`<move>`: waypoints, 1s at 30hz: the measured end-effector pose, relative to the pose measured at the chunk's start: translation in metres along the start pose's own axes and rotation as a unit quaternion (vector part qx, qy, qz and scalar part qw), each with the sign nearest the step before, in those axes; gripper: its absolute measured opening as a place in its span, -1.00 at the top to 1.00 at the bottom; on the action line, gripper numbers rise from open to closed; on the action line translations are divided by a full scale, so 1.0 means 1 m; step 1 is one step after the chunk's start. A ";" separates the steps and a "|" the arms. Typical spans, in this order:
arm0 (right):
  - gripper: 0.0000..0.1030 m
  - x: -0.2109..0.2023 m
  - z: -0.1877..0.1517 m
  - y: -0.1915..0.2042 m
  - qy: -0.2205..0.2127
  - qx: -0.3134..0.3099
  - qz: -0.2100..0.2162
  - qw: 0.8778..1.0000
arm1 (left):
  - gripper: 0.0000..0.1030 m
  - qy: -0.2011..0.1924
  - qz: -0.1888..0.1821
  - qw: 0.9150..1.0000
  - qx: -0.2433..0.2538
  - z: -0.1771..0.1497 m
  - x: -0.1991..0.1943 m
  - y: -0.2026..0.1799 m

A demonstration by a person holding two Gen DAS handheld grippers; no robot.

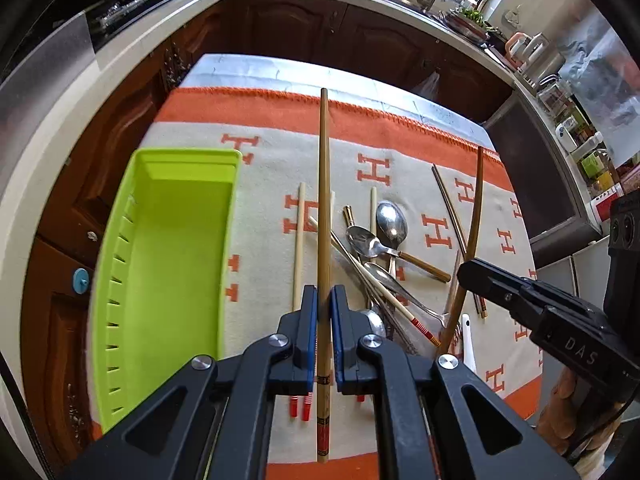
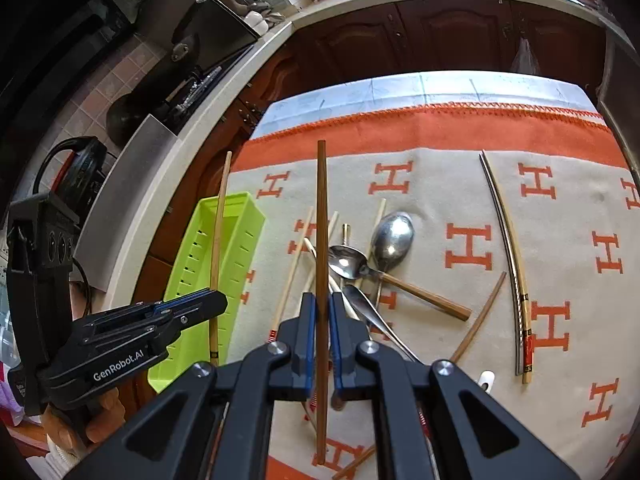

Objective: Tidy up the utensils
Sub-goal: 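Carry both wooden chopsticks into the green tray and open both tools, then move the right tool to a wooden chopstick with red tip and grasp it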

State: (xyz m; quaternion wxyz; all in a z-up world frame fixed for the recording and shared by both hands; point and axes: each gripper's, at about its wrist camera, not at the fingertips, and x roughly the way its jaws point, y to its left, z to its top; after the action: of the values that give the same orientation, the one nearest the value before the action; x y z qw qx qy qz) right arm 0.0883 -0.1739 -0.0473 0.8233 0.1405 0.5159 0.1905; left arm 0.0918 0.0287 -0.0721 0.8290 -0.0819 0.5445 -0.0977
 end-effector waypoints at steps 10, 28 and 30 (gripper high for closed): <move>0.87 0.011 0.009 0.084 0.020 -0.029 0.088 0.995 | 0.91 -0.056 0.106 0.993 -0.016 -0.008 -0.041 0.071; 0.82 0.131 0.007 0.128 0.119 0.000 0.055 0.991 | 0.23 -0.048 0.155 0.987 -0.009 -0.024 -0.004 0.113; 0.82 0.135 0.005 0.125 0.125 0.001 0.046 0.991 | 0.11 -0.047 0.159 0.986 -0.012 -0.026 -0.004 0.116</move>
State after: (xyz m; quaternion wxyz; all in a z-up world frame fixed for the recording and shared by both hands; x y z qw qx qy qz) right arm 0.1245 -0.0011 -0.0987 0.7424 0.1403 0.6080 0.2440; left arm 0.0747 0.1406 -0.1072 0.8578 -0.0086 0.5119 0.0454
